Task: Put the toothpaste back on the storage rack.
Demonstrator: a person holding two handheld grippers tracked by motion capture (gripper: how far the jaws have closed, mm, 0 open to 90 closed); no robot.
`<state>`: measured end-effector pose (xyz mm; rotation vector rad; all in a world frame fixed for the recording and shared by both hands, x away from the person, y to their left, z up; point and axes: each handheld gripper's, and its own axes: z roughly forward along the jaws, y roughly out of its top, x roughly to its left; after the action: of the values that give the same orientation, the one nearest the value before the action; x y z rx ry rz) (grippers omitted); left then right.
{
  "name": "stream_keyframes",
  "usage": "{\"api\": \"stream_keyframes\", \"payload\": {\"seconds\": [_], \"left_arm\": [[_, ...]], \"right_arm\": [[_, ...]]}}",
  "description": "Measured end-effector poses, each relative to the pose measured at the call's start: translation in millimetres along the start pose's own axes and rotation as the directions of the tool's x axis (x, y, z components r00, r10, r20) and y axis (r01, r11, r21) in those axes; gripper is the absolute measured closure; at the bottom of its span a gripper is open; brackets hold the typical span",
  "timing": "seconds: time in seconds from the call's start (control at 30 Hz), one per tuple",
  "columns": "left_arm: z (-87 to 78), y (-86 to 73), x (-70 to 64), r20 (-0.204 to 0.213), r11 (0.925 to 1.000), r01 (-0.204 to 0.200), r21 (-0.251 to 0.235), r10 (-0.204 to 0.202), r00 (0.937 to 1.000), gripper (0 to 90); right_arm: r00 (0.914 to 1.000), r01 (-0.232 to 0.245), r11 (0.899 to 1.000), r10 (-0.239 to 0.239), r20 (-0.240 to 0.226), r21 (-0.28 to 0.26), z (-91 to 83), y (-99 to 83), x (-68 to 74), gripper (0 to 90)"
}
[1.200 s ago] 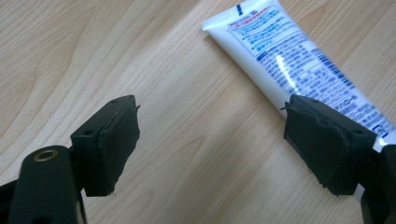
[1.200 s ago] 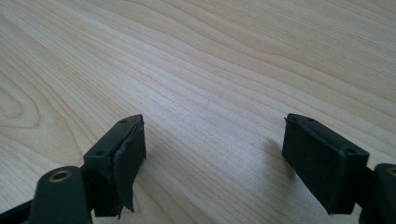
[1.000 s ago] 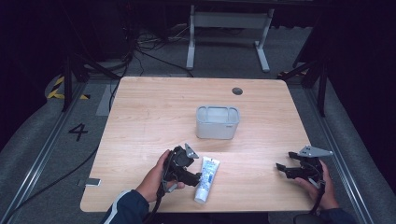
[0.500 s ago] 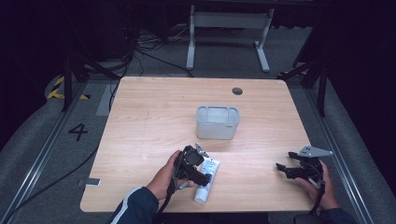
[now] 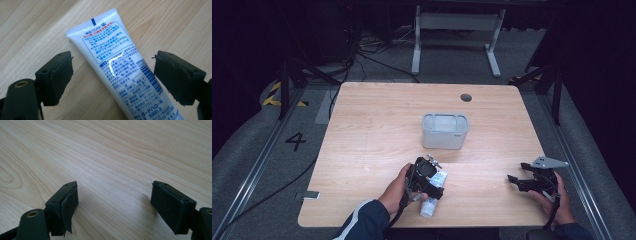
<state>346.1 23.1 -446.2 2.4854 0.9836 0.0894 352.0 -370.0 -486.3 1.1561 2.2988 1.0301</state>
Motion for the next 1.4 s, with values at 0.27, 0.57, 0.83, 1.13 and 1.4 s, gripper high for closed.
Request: {"api": "stream_keyframes", "payload": {"seconds": [0.27,0.57,0.83,1.13,1.4], "left_arm": [[12.6,4.9,1.2,-0.013,0.9989,0.034,0.031,-0.034,0.9993,15.8],[16.9,7.6,-4.0,-0.061,0.9998,0.005,0.017,-0.004,0.9981,17.2],[12.6,7.2,-2.6,-0.03,1.0,0.007,-0.003,-0.007,0.9995,34.9],[9.3,9.9,-3.2,-0.004,0.9969,-0.059,0.052,0.059,0.9982,44.2],[3.7,10.2,-0.9,0.022,0.993,-0.106,0.051,0.105,0.9942,50.7]], "right_arm": [[1.0,0.001,1.0,-0.001,-0.002,0.0,-0.1,0.0,0.1,23.2],[1.0,0.001,1.0,-0.001,-0.002,-0.001,0.0,0.0,0.1,23.3],[1.0,0.002,1.0,-0.002,-0.002,-0.001,0.0,0.0,0.1,23.2],[1.0,0.001,1.0,-0.001,-0.002,-0.001,0.0,0.0,0.0,23.2],[1.0,0.001,1.0,-0.001,-0.002,-0.001,0.0,0.0,0.0,23.2]]}}
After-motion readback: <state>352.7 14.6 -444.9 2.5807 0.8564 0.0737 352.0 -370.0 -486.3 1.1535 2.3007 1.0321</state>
